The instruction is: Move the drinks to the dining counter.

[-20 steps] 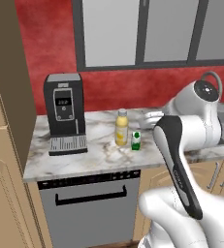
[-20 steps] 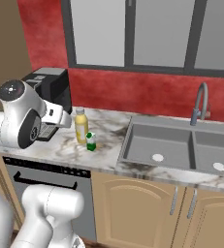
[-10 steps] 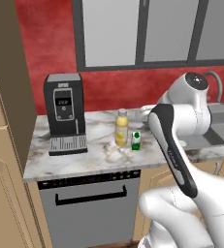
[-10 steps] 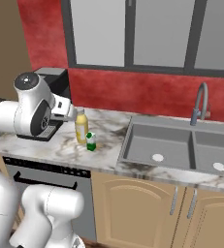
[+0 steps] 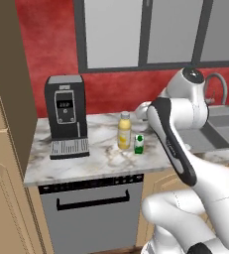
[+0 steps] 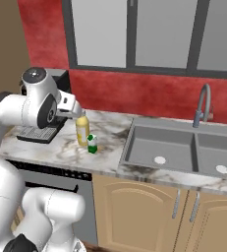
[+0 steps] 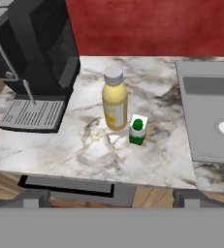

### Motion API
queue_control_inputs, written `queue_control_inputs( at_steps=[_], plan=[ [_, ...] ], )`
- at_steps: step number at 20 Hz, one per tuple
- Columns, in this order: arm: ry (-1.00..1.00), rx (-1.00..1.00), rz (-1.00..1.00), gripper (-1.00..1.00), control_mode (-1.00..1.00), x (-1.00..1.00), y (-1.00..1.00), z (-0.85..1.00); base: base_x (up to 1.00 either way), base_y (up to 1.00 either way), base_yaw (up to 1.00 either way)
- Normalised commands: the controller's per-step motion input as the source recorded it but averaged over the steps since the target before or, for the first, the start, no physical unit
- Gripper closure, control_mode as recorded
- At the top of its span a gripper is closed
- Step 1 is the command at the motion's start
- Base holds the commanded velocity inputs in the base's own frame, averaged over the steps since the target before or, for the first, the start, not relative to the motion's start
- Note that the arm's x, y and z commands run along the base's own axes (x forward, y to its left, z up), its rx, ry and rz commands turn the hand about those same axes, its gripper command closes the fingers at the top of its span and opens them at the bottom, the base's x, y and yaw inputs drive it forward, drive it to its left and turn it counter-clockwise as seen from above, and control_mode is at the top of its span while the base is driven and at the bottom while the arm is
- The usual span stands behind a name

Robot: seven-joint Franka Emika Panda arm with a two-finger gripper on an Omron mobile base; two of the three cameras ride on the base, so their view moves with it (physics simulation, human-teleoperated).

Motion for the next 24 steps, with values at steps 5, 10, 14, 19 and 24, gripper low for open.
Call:
queue_control_inputs(
  at_steps=[5,10,14,19,24],
  plan=[
    [0.00,0.00,0.00,-1.00,-1.00,0.27,0.00,-0.18,0.00,0.00,0.00],
    [-0.01,-0.02,0.00,-1.00,-1.00,0.25,0.08,-0.23,0.00,0.00,0.00],
    [-0.02,-0.06,0.00,-1.00,-1.00,0.18,0.20,-0.22,0.00,0.00,0.00],
    [-0.01,-0.02,-0.02,-1.00,-1.00,0.15,0.17,-0.13,0.00,0.00,0.00],
    [0.00,0.00,-0.02,-1.00,-1.00,0.18,0.02,-0.09,0.00,0.00,0.00]
  ],
)
